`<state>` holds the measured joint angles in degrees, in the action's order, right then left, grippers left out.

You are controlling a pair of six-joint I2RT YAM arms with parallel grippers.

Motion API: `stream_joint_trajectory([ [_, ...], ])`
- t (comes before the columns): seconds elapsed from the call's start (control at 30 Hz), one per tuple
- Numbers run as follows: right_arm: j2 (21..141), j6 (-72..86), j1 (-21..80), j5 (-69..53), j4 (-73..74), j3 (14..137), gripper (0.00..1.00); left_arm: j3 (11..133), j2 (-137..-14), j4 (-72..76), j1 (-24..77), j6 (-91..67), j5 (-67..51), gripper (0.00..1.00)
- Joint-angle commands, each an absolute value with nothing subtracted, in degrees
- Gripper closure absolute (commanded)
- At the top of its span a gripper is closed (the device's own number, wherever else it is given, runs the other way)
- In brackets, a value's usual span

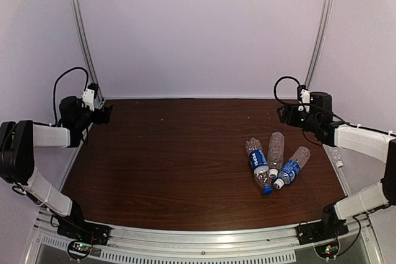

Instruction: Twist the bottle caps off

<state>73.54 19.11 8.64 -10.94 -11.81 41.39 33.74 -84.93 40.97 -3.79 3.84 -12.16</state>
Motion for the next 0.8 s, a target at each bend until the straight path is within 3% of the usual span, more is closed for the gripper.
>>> stream_joint_trajectory([
  [0.0, 74.3, 20.4, 20.4, -2.5, 16.1, 48.4, 0.2, 55.3, -84.2, 5.1, -3.8, 17.7, -24.7, 0.03],
  [0.1, 74.6, 22.3, 26.4, 1.5, 26.5, 51.2, 0.17, 69.9, -88.3, -21.3, -2.5, 27.5, -36.2, 0.03],
  [0.23, 73.9, 27.0, 33.2, 5.8, 33.9, 51.9, 0.1, 77.6, -89.6, -38.3, 3.5, 34.4, -35.7, 0.03],
  [0.43, 78.9, 31.1, 41.3, 7.7, 39.5, 52.1, 0.09, 76.9, -83.3, -41.2, 10.9, 36.6, -37.9, 0.03],
  [0.77, 87.6, 30.5, 46.0, 7.5, 36.9, 55.0, 0.19, 80.0, -81.8, -44.3, 11.8, 34.1, -41.7, 0.03],
])
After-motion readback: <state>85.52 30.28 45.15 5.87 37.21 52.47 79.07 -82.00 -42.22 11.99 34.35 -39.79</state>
